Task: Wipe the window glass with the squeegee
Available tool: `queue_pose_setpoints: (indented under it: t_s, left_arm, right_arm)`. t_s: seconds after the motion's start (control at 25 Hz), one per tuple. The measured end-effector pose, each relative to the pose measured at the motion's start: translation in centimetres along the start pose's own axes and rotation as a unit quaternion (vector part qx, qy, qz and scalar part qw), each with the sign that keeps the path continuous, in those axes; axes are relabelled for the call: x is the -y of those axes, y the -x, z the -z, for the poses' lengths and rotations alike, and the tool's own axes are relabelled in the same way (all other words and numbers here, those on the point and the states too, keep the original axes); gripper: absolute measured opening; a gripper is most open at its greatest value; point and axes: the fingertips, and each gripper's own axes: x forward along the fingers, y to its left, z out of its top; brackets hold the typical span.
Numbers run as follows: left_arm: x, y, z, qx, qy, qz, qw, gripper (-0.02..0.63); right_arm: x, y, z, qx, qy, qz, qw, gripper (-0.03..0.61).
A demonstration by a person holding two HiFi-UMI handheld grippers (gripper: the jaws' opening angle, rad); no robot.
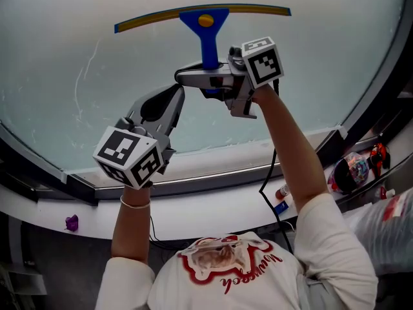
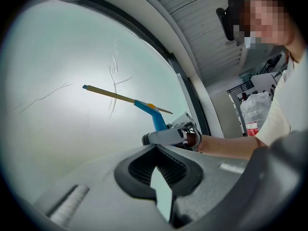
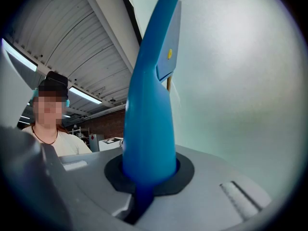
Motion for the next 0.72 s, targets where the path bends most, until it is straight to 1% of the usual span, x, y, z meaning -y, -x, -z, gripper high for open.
queue_pose_setpoints:
  t_s: [0.36, 0.56, 0.72]
  left_arm:
    - [0.5, 0.4, 2.6, -0.009, 0.027, -0.004, 0.9996, 0.006]
    - [0.8, 0.7, 4.3, -0.025, 0.027, -0.009, 0.9993, 0.006]
    - [1.2, 1.1, 5.6, -0.026, 0.044, -0.008, 0.9987, 0.006]
  right_arm:
    - [0.6, 0.1, 2.6, 0.003, -0.010, -0.002, 1.000, 0.031]
    - [1.0, 0.1, 4.4, 0.004, -0.016, -0.001, 1.000, 0.031]
    - [1.2, 0.1, 5.9, 0.007, -0.023, -0.005, 1.000, 0.032]
